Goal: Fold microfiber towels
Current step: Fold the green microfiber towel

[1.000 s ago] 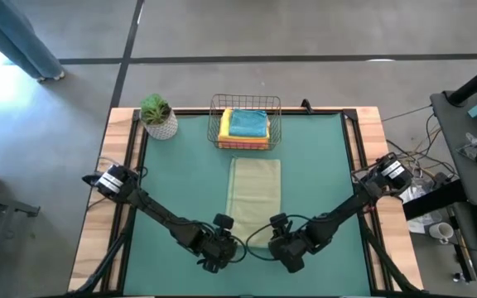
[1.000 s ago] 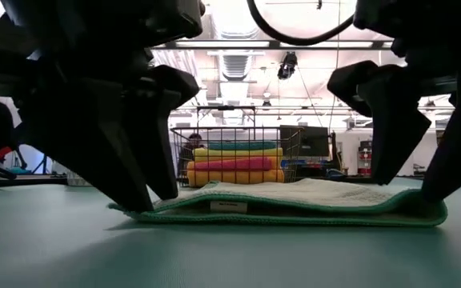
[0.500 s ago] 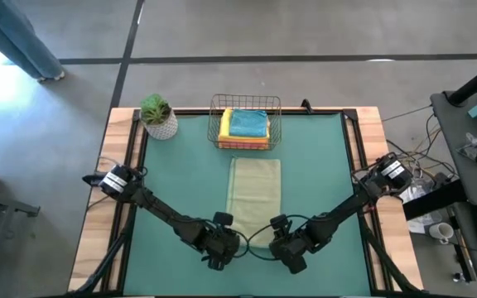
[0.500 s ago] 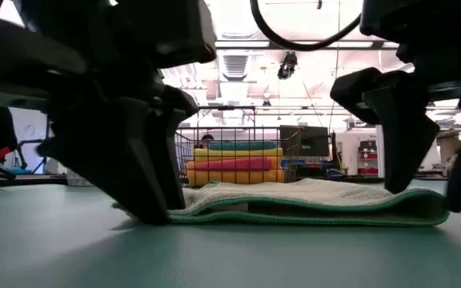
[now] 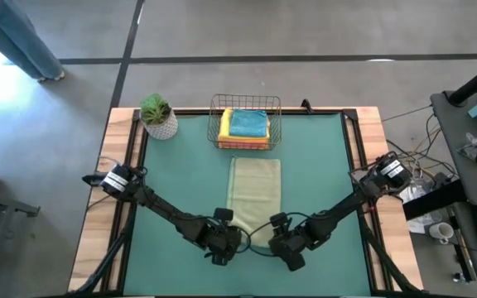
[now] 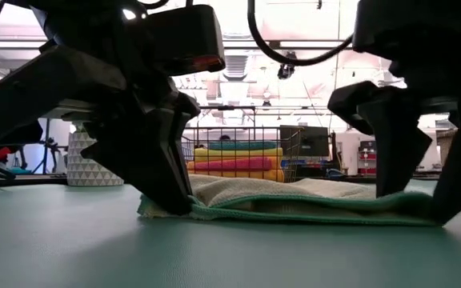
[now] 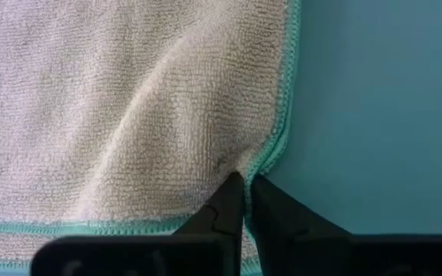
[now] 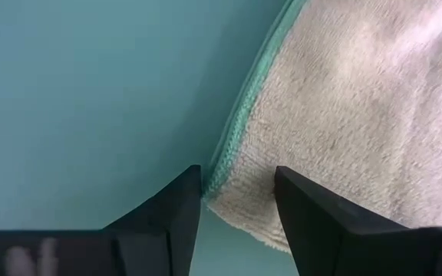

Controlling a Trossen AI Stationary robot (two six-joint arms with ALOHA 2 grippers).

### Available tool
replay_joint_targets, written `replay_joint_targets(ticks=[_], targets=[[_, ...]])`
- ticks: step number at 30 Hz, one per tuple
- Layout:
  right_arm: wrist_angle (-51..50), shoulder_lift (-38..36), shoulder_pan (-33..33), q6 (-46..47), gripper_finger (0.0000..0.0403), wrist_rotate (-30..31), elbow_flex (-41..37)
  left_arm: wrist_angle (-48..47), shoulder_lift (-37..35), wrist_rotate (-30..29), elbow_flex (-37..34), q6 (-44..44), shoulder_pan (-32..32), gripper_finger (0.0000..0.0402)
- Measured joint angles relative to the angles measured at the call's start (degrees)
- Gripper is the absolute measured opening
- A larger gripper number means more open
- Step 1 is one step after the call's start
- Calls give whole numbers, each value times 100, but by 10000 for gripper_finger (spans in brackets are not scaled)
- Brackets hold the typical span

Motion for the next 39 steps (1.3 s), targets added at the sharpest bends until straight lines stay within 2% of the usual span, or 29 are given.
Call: replay_joint_targets(ticks=[6,9,19,23,29,33,39], targets=[[156,-2,-24,9,159,-132,-159,-25,0,68,48,0,3,1],[183,-7,-61,111,144,-176,-201,0,0,80,62,-7,7,1],[234,-9,-108,397,17,-282,-201,5,-7,248,138,-16,4,0],[176,-98,-118,730,13,-521,-213,-113,-111,665,224,-293,4,0],[212,-473,-97,1297,12,-977,-200,-460,-319,1605,478,-497,-33,0],[185,-824,-1,1621,11,-1067,-149,-795,-437,1917,848,-588,-69,0],[51,-1272,187,2253,11,-1031,62,-1751,-588,1983,1562,-596,-195,0]])
